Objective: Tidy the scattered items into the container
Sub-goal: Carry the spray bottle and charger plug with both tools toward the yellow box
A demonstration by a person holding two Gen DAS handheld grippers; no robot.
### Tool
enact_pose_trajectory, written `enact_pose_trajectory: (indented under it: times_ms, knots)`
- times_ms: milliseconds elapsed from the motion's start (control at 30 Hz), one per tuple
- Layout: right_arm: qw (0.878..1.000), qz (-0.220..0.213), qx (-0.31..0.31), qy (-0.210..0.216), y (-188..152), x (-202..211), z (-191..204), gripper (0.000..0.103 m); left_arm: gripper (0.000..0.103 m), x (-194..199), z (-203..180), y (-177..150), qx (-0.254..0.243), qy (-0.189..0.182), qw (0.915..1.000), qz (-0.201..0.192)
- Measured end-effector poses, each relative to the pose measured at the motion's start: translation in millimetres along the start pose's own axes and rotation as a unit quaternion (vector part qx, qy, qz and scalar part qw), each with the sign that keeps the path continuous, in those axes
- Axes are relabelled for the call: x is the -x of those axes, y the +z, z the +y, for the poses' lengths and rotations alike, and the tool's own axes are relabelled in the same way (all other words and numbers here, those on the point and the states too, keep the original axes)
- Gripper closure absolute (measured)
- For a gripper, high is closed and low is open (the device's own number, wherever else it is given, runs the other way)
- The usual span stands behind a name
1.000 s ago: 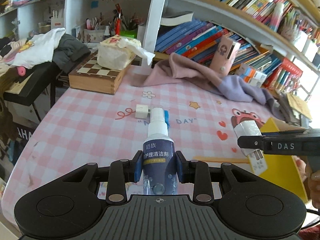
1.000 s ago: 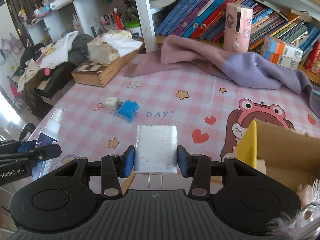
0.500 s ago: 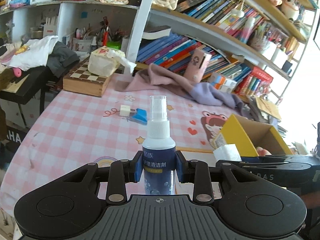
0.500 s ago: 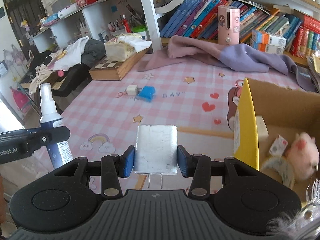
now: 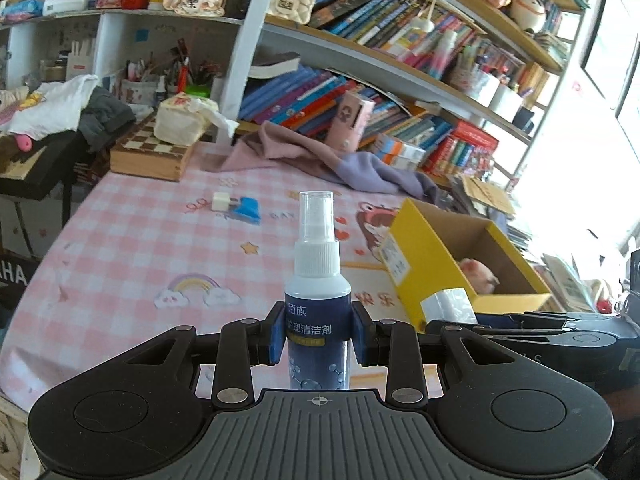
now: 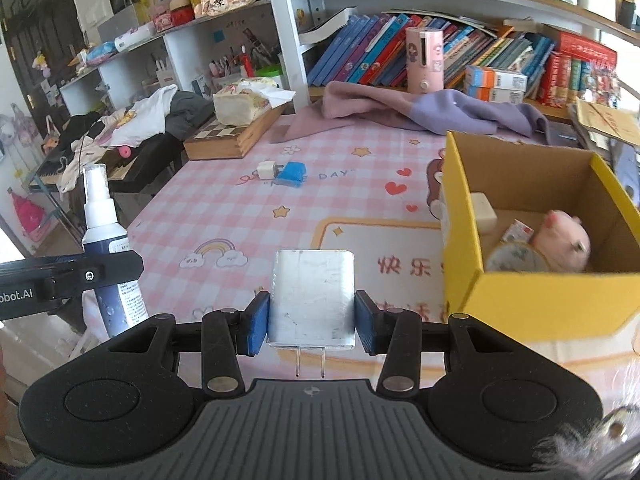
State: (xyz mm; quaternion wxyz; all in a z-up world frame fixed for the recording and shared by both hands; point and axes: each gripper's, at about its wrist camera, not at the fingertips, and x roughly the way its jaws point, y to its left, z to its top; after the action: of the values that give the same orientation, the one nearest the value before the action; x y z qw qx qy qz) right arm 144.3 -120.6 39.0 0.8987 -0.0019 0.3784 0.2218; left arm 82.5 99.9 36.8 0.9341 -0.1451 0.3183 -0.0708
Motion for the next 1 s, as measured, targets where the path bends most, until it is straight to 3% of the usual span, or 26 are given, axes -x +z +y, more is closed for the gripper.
enact_pose_trajectory:
  times_ms: [433, 1000]
  knots:
    - [0.997, -0.01, -0.047, -0.064, -55.3, 60.7, -22.3, 0.061, 0.072, 1.6, -43.6, -25.8, -0.031, -0.072, 0.9964, 0.033]
    - [0.984, -0.015, -0.121, -0.133, -102.6, 114.6, -67.4, 0.061, 0.072, -18.7, -108.4, -45.3, -0.089, -0.15, 0.9813, 0.08]
